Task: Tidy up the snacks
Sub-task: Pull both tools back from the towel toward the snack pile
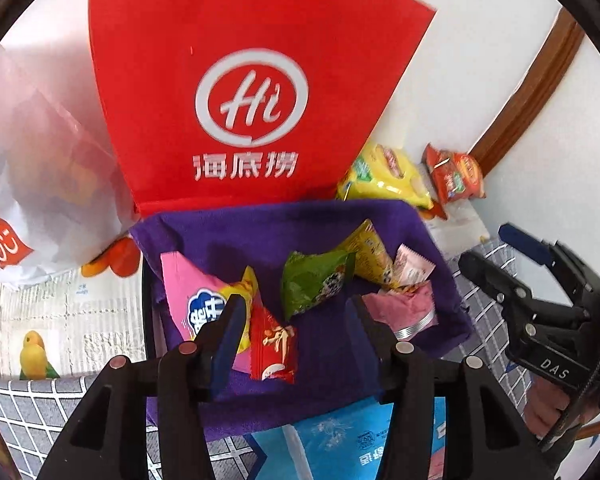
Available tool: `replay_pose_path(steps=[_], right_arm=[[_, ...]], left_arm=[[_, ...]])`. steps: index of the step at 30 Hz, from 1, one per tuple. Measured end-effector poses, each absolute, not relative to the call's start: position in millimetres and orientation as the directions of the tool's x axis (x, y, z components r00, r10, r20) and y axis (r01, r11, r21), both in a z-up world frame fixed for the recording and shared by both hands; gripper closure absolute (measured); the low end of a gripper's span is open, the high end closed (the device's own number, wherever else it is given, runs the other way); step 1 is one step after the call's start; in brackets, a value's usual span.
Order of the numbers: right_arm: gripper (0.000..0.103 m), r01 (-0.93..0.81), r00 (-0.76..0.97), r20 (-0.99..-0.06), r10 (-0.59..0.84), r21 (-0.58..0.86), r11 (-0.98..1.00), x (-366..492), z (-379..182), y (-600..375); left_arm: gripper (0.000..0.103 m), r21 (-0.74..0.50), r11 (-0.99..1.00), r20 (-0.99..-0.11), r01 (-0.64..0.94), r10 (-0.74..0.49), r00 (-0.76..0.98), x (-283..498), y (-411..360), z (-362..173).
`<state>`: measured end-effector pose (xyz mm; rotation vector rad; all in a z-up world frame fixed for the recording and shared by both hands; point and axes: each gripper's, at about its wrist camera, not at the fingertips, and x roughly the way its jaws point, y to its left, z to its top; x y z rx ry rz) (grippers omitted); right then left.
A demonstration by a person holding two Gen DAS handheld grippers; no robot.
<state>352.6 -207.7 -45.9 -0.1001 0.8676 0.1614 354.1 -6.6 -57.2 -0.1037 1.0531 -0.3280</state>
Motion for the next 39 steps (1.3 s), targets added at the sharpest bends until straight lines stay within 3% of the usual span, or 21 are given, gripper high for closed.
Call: replay_pose_path(steps=[15,24,30,39], right_arm=[[0.025,-0.082,0.681,-0.731,0.039,-0.023,0.996,275,-23,-247],[0.025,-0.030,0.685,-0.725,0.063,0.058,0.998,217,-8,-277],[0.025,-0.049,0.706,-0.704,0.080,0.065,0.997,185,-4,-279],[0.025,-0.054,0.703,-0.709,0.059,0.029,0.998,156,-25,-277]], left_arm=[[0.054,-0.243,0.934,-0.777,0.261,-0.348,0.525,320,-12,-13],[0.054,-0.195,0.931,-0.725,0.308,-0.348,0.594,282,-16,28],[0.054,-0.183,0.939,-0.749,0.290,-0.324,0.577,253,-11,32],[0.045,-0.172,0.957,-0.776,0.232,-0.277,0.566,213,-5,17]])
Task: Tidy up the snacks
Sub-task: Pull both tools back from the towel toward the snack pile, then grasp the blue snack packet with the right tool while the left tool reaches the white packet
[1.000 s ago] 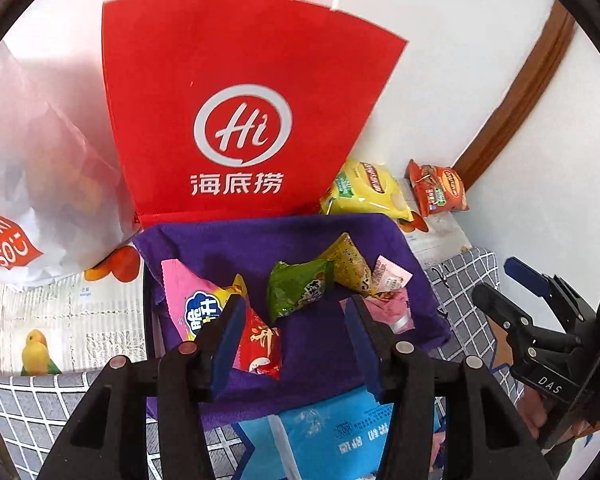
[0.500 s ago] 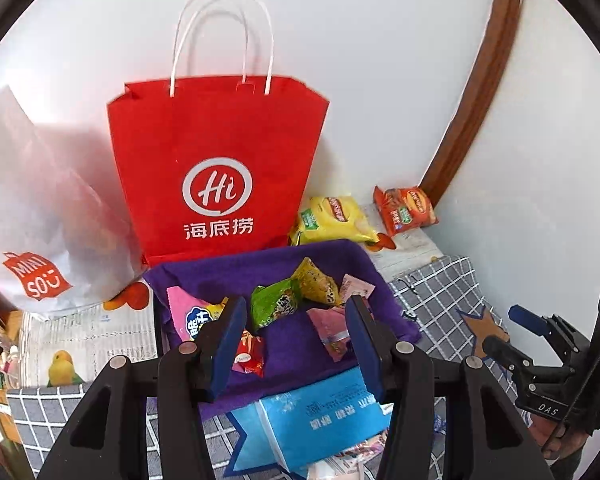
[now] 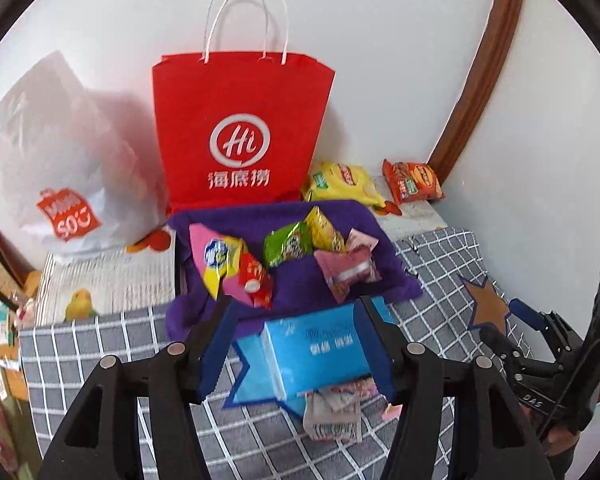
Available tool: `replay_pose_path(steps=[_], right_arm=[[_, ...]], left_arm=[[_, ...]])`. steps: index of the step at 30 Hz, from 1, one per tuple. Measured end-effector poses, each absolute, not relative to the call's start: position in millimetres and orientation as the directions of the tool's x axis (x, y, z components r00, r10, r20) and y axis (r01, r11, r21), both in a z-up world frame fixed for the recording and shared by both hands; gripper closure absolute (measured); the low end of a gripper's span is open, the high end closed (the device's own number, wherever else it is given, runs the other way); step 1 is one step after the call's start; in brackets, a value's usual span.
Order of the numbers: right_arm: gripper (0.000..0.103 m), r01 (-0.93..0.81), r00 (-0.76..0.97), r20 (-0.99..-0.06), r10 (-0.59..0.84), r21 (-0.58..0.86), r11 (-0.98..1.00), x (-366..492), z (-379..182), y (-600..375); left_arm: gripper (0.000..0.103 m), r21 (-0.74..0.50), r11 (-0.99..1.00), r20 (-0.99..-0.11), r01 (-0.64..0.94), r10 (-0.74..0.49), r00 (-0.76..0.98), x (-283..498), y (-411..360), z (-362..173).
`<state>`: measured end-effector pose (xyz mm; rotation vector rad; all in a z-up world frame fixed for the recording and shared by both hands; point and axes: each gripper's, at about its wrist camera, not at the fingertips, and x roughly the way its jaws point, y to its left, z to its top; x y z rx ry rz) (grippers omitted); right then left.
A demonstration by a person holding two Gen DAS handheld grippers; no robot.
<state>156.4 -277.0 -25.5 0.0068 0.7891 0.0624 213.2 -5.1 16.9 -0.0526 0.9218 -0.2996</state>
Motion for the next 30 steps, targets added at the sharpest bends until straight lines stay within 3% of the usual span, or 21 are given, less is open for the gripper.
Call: replay_pose_path(steps=[9,30], right_arm=[[0.041,-0.058,0.615,-0.783,0.094,0.075,0.996,146,-81,-289],[0.041,-0.202,0.480,-0.862,0.162,0.072,0.977,146,-161,-269]], left_arm=[[0.045,-0.153,0.968,-0.815,0.198,-0.237,0.529,183,-3,-12],[0.045,-0.147,0.978,-0.877,0.150,-0.199,0.438,159,-11,-67]])
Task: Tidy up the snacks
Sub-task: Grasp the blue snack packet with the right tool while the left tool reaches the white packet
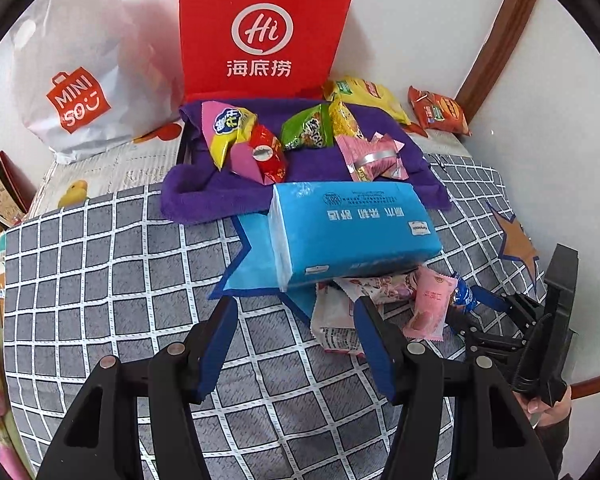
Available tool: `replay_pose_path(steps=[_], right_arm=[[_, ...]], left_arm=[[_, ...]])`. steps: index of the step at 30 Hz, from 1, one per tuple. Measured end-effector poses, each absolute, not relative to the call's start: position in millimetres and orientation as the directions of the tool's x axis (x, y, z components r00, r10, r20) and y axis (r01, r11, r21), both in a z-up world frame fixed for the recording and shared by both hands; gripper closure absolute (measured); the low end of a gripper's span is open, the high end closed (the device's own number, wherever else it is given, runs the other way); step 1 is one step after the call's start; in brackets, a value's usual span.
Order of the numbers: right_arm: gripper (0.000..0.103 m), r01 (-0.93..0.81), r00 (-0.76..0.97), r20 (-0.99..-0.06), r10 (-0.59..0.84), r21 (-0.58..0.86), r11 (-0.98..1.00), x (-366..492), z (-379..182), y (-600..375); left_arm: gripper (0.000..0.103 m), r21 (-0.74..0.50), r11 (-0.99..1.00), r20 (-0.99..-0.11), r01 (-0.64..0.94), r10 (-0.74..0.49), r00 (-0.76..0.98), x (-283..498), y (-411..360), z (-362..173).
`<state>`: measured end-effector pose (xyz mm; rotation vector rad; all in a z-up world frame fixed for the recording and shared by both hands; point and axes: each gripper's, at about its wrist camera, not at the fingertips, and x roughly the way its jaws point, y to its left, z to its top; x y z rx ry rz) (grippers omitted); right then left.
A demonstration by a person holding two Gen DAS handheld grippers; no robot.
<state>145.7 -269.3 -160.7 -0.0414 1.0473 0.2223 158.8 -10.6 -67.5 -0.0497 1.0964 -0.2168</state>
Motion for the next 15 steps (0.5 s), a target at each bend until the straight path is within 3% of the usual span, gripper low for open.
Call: replay_pose_path(steps=[8,10,15], right_arm=[[0.038,-0.252,0.488,-0.858,0.158,0.034,0.967,146,-170,-262],[0.049,-0.243,0.498,-0.854,0.153,0.032,0.969,149,-170,-263],[0.056,-0.237,0.509,-0.844,0.168,0.050,0.970,150,-165,-270]], left_arm=[[0.045,-0.152,0.977,-0.887,0.148,-0.201,0.416,160,-15,-80],[0.045,-0.153,0.977,-0.890,0.148,-0.201,0.409,159,-16,-86],[0.045,-0.151,0.977,-0.903,0.153,-0.199,0.381,159,-23,-103]])
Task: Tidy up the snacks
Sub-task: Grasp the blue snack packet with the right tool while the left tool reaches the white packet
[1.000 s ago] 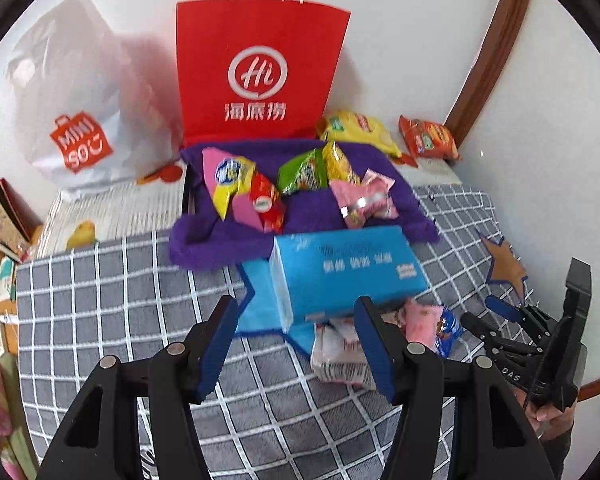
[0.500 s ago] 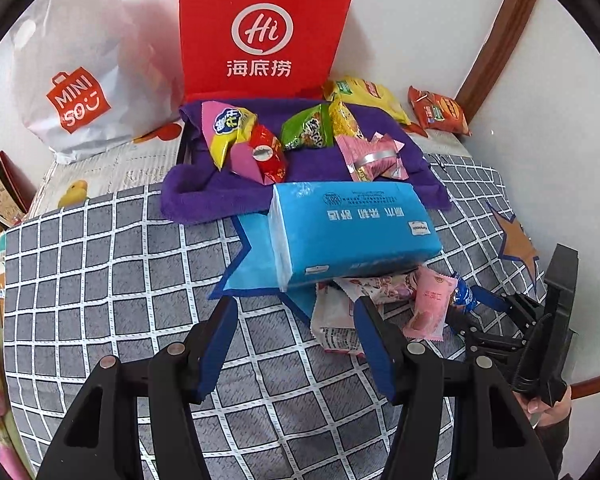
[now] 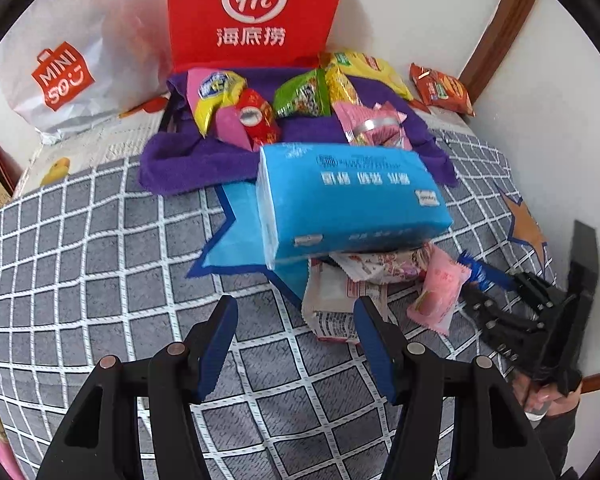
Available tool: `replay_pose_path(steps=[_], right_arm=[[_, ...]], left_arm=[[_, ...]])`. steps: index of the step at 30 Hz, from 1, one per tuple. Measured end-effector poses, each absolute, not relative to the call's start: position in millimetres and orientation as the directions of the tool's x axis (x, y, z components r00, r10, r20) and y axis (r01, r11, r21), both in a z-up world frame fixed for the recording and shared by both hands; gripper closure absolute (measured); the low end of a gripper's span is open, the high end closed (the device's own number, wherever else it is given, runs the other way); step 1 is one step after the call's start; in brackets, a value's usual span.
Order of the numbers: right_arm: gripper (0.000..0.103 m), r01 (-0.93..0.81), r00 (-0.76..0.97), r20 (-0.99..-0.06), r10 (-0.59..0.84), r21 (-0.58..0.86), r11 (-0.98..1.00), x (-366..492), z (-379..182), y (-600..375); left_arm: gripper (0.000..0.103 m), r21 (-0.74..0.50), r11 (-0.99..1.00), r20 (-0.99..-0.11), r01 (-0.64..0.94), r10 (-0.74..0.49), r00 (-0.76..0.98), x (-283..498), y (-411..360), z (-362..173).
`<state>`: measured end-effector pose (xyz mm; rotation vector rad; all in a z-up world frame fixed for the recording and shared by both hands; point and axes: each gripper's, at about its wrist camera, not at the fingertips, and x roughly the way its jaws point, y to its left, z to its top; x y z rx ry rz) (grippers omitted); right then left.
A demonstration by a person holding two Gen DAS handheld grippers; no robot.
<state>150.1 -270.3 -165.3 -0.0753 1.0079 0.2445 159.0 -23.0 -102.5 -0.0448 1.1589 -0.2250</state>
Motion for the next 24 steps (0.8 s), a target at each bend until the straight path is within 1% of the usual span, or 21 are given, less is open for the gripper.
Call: replay_pose_path(steps=[6,12,15,21,24], right_arm=[[0.057,-0.179,0.557,-0.819,0.139,0.045,0.983,142,-150,-290],[0.057,-0.173,0.574,-0.808,0.136,0.043,0.984,132,-143,-300],[0.057,-0.177,0.581,-0.802,0.136,0.038,0.983,128,-139,-303],[0.057,-0.171,0.598,-0.788,0.144,0.050,0.984,123,-130,-309],[0.057,-0.164,0.606,-0.781,0.148,0.059,0.985,122,-125,-311]], left_arm=[[0.045,-0.160,0.971,-0.918,0.176,-0.212,0.336,160,-39,-127],[0.045,-0.199,0.961,-0.919,0.192,-0.251,0.305,162,-55,-144],[0.042,-0.207,0.960,-0.922,0.187,-0.255,0.292,164,-58,-151],[0.028,-0.209,0.956,-0.911,0.204,-0.266,0.315,166,-65,-155],[0.027,-0.140,0.962,-0.914,0.234,-0.217,0.343,163,-76,-157]])
